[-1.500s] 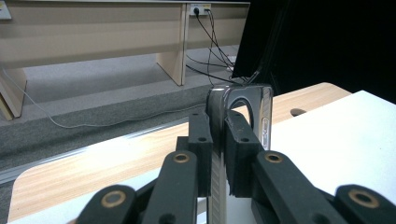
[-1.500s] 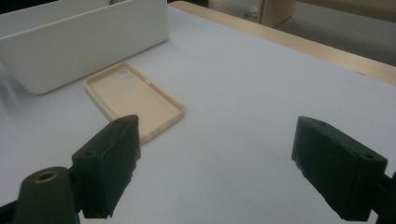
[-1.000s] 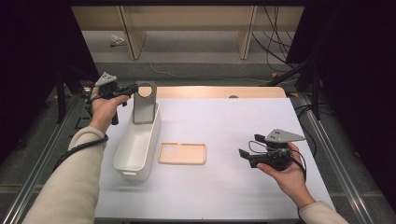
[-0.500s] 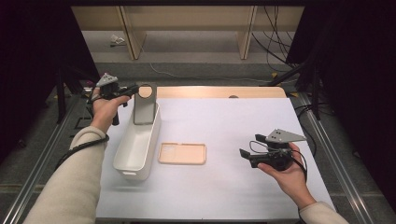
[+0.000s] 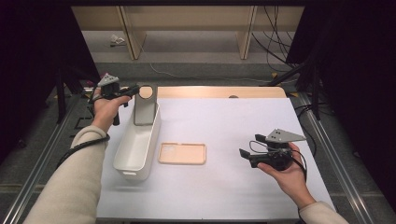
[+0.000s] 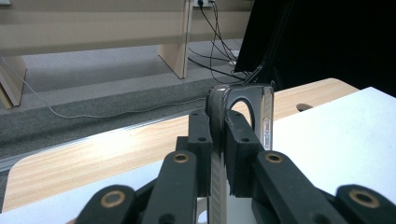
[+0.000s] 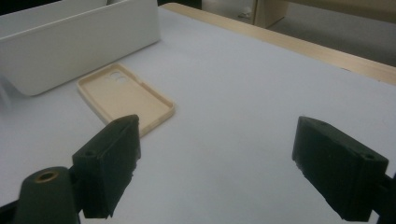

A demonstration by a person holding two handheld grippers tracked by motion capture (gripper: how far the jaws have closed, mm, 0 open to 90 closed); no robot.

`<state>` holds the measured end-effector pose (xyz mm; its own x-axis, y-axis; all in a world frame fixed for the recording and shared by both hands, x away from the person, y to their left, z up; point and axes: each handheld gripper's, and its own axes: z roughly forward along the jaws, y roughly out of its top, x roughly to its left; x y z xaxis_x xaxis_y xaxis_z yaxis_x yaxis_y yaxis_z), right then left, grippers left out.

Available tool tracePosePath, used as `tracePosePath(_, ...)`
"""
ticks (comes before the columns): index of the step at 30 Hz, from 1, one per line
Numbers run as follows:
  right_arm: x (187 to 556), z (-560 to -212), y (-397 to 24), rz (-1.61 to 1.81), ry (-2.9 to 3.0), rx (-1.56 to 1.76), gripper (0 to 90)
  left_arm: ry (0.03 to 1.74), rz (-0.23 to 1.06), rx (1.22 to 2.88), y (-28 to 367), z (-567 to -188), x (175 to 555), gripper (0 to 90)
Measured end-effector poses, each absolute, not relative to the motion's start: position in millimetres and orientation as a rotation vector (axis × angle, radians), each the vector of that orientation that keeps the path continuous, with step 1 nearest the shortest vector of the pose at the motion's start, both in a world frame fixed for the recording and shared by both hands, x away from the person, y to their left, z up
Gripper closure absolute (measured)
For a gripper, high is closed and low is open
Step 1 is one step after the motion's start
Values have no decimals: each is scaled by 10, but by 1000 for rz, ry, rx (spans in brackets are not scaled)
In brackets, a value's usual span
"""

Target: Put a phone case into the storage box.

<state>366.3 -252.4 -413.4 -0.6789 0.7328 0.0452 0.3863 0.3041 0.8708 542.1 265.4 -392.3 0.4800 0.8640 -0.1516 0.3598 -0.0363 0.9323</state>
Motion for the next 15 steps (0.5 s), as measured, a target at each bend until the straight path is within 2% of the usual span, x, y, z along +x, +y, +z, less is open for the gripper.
tracePosePath(15,3664,-4136,-2522,1318,2220,1006,161,1061,527,1652,2657,-3967,5419,819)
